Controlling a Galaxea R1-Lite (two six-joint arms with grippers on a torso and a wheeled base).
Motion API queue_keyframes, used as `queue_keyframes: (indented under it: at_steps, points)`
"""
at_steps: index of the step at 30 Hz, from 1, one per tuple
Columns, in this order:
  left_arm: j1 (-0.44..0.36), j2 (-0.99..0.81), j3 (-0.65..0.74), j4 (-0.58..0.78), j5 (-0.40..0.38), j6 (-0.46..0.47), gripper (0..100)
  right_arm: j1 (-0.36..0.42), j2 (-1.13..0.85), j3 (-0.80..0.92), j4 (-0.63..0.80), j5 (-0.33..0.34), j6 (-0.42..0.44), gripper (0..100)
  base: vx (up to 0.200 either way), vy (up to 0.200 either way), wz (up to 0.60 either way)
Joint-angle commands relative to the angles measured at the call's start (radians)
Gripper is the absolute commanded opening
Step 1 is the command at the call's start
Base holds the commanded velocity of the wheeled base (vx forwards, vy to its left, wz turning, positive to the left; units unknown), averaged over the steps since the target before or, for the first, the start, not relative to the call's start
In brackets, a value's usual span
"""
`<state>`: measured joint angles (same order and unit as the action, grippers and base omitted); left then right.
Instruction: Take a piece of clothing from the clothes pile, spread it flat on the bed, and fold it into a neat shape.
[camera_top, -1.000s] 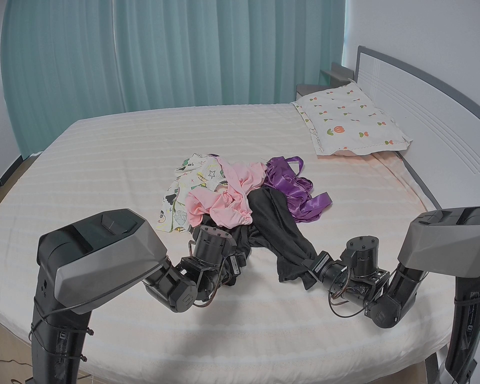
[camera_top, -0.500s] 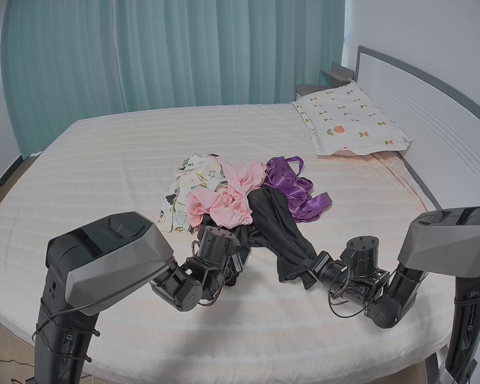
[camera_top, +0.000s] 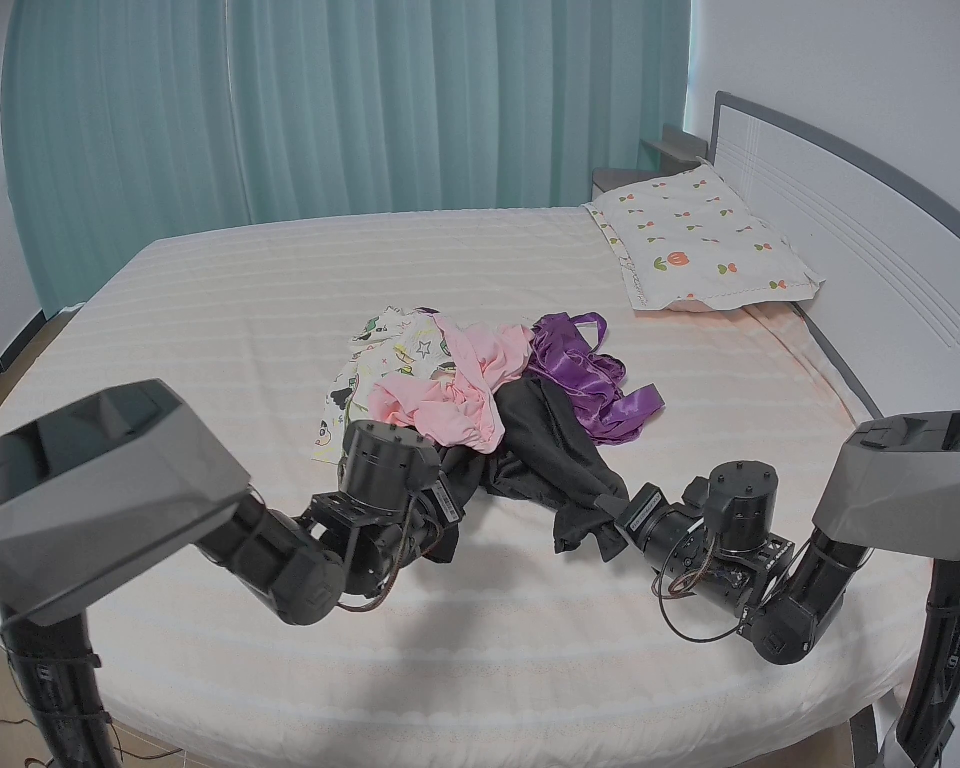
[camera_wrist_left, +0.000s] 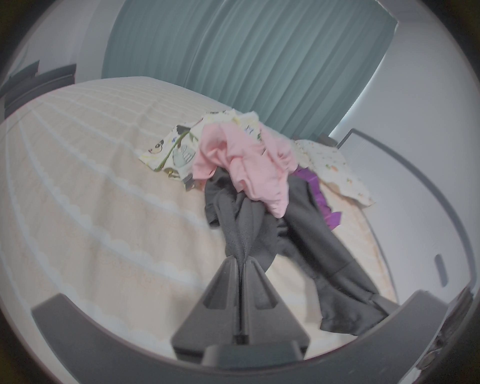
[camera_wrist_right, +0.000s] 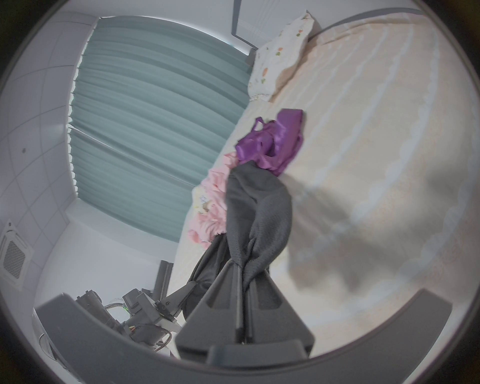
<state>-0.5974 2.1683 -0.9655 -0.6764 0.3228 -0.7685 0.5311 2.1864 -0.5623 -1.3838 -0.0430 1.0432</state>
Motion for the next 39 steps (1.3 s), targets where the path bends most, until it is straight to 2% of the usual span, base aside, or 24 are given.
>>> queue_keyframes:
  at_steps: [1,4,8,12,16,22,24,29,34,39]
  points:
    - [-0.018,-0.349,0.094,-0.005,-0.064,-0.049,0,0.026,-0.238,-0.021,-0.044,0.032,-0.049,0,0.0,0.0,0.0]
    - [-0.01,-0.438,0.077,-0.008,-0.059,-0.035,0,0.018,-0.361,-0.065,-0.029,0.066,-0.107,0,0.0,0.0,0.0]
    - [0.002,-0.544,0.079,-0.009,-0.056,0.035,0,0.021,-0.522,-0.113,0.017,0.135,-0.18,0,0.0,0.0,0.0]
    - [0.021,-0.627,0.091,-0.025,-0.06,0.044,0,0.02,-0.565,-0.103,0.028,0.17,-0.195,0,0.0,0.0,0.0]
    - [0.048,-0.616,0.151,-0.054,-0.053,0.044,0,0.02,-0.459,-0.03,0.009,0.173,-0.192,0,0.0,0.0,0.0]
    - [0.054,-0.516,0.304,-0.242,-0.057,0.032,0,0.026,-0.241,0.025,-0.17,0.161,-0.189,0,0.0,0.0,0.0]
    - [0.045,-0.467,0.346,-0.307,-0.054,0.032,0,0.047,-0.208,0.039,-0.185,0.158,-0.19,0,0.0,0.0,0.0]
    - [0.042,-0.415,0.433,-0.414,-0.06,-0.005,0,0.076,-0.208,0.05,-0.179,0.156,-0.189,0,0.0,0.0,0.0]
    - [0.042,-0.401,0.492,-0.428,-0.077,-0.069,0,0.076,-0.231,0.079,-0.179,0.126,-0.189,0,0.0,0.0,0.0]
    - [0.042,-0.39,0.507,-0.43,-0.097,-0.077,0,0.076,-0.246,0.099,-0.179,0.101,-0.19,0,0.0,0.0,0.0]
